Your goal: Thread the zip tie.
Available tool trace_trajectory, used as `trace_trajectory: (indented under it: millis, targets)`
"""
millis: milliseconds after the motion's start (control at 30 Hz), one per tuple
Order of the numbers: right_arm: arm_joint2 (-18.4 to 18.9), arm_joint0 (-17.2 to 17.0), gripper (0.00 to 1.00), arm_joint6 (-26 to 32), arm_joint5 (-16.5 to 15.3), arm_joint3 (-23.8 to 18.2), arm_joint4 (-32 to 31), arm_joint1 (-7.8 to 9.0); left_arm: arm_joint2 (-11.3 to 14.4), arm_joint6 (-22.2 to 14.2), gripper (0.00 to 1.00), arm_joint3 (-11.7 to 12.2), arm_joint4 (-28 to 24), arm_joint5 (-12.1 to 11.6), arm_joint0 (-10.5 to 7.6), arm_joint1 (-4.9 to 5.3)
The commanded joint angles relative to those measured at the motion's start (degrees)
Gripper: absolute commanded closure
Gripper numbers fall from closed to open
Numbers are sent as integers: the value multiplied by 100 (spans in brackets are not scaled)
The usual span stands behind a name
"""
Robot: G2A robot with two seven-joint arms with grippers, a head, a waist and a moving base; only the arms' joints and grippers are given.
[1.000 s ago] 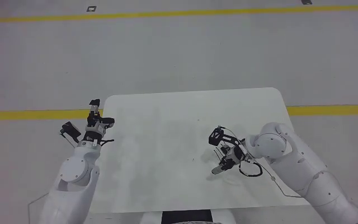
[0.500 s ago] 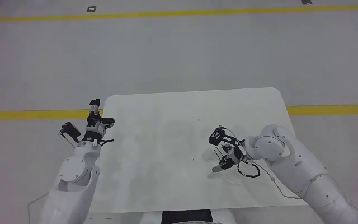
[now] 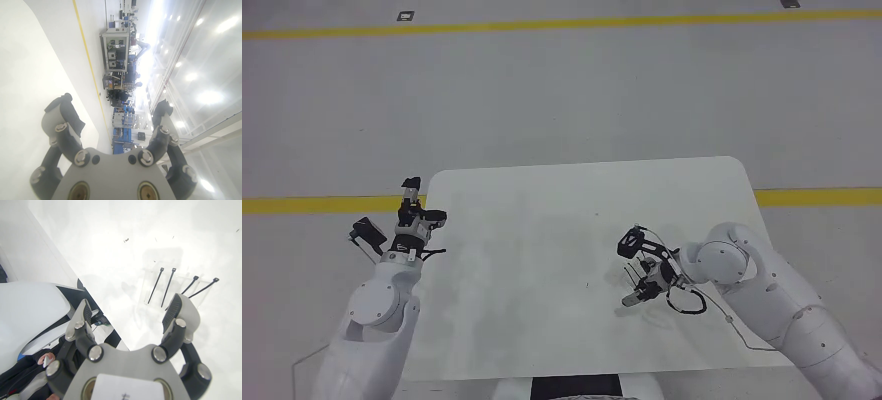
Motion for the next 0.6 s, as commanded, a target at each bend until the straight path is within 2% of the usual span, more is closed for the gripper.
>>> trace_trajectory:
  millis: [0,167,433,467,500,533,567]
  targets:
    - [0,0,0,0,0,0,0,0,0,0,0,0,0,0,0,0]
    - [8,-54,0,-343,6,24,-320,10,0,0,0,0,0,0,0,0]
    - [-43,-34,0,-561,61,73,-580,10,0,0,0,0,0,0,0,0]
    - [-47,-34,15,-593,68,80,-598,9,0,0,0,0,0,0,0,0]
    - [-50,-36,39,-644,81,89,-617,7,0,0,0,0,0,0,0,0]
    - [-52,-40,51,-681,81,93,-625,7,0,0,0,0,0,0,0,0]
    - [-52,-43,53,-710,73,96,-634,7,0,0,0,0,0,0,0,0]
